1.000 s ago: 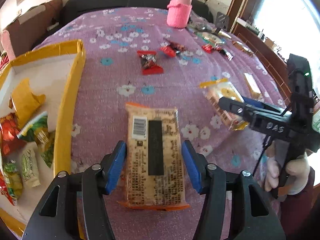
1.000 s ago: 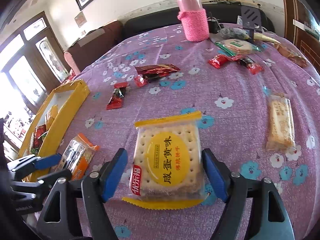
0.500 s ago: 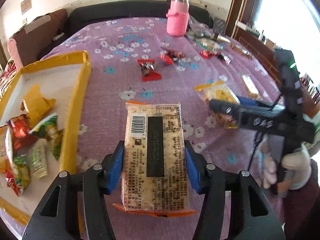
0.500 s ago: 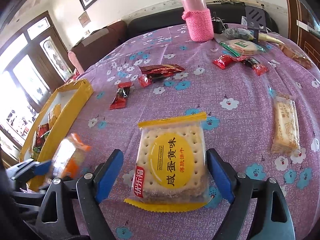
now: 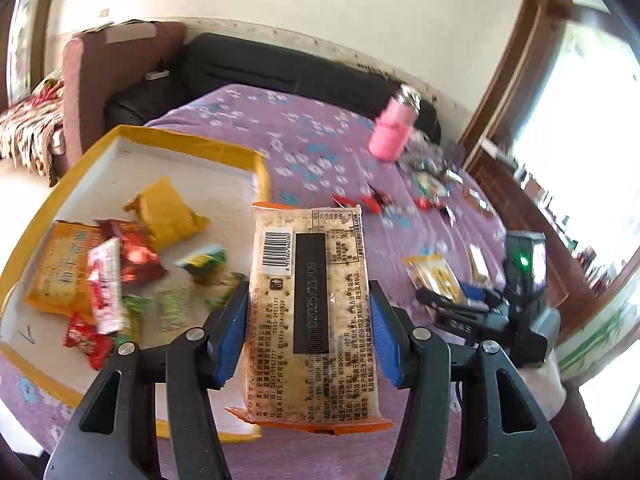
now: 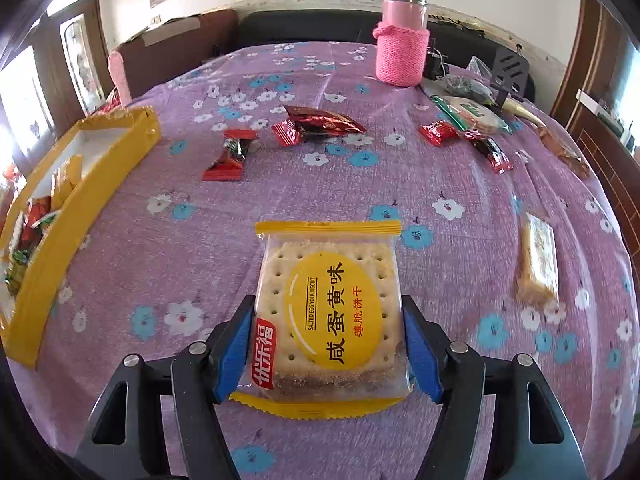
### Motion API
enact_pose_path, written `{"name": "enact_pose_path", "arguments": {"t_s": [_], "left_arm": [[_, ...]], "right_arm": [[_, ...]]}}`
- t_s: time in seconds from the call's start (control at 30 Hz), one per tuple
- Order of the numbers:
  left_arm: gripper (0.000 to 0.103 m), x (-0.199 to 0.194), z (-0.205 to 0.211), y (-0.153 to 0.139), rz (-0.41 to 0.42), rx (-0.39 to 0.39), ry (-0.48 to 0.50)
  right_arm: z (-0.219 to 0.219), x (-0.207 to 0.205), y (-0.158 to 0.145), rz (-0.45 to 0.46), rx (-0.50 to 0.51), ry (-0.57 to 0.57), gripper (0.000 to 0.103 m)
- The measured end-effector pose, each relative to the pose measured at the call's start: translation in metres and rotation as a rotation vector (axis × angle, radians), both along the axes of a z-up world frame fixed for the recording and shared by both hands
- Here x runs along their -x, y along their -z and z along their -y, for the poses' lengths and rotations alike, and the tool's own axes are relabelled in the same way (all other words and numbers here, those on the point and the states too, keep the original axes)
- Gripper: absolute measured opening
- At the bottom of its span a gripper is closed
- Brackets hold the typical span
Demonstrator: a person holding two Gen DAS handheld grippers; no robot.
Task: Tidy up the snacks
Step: 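Lower both cracker packets into the tray and open both tools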
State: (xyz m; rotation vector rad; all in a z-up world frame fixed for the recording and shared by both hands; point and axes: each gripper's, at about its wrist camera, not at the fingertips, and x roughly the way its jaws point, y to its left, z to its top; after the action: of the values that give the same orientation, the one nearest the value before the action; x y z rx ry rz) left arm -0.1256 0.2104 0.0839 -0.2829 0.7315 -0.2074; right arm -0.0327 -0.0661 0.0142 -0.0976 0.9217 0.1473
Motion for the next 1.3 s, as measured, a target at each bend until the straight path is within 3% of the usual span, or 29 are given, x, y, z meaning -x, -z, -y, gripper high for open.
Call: {"name": "enact_pose_path", "arguments": {"t_s": [0.27,0.8,1.03,1.3], "left_arm": [[0.055,0.002,-0.058,0.000,0.031,0.079,-0.094],[0.055,-0.005,-0.137,0.022,-0.020,0.070,-0.287],[0.055,-0.022,-0.145,0.040,-0.093,0.049,-0.317],[0.055,-0.052,-0.142,0.046,-0.143,-0.046,-0.321]], "right_arm": [[-0.020,0.015,-0.026,0.001,-0.146,0.021,0.070],[-0.173,0.006,-0.072,0.006,-0.258,-0.274,0.069],[-0.249,-0.019,-0.073,-0.017,-0.197,-0.390,0.069],[-0.282,-0.057,-0.042,-0.067,-0.122,-0.359,0.069]]}}
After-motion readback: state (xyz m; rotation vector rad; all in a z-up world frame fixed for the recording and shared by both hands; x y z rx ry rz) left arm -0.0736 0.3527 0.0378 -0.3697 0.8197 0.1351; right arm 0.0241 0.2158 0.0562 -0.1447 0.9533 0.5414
